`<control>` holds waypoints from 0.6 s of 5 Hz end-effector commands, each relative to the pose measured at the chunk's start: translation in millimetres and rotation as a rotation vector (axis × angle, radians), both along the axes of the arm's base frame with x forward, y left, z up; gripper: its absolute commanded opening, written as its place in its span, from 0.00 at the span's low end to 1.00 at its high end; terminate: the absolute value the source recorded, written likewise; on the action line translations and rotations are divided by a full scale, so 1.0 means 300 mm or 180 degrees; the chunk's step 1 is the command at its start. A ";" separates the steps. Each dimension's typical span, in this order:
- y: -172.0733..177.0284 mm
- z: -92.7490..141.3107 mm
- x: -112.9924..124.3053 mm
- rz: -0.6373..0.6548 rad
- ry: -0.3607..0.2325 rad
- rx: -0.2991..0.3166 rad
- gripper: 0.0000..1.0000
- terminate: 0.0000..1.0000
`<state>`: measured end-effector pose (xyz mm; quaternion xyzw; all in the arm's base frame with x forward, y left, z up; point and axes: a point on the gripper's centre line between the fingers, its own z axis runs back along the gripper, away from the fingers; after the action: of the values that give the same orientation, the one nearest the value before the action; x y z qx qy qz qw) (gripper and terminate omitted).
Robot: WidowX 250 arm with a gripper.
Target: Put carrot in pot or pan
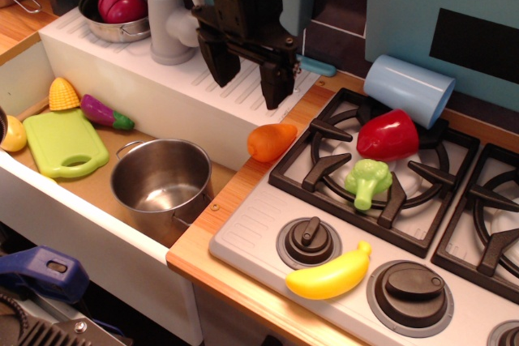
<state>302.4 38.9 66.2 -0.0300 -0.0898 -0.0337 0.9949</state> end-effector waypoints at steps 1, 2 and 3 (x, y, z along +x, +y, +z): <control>-0.020 -0.016 0.010 0.0043 -0.0035 -0.0055 1.00 0.00; -0.026 -0.060 -0.003 0.0065 -0.0066 -0.0117 1.00 0.00; -0.028 -0.096 -0.016 0.0067 -0.0090 -0.0156 1.00 0.00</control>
<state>294.1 26.4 25.7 -0.0627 -0.0963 -0.0175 0.9932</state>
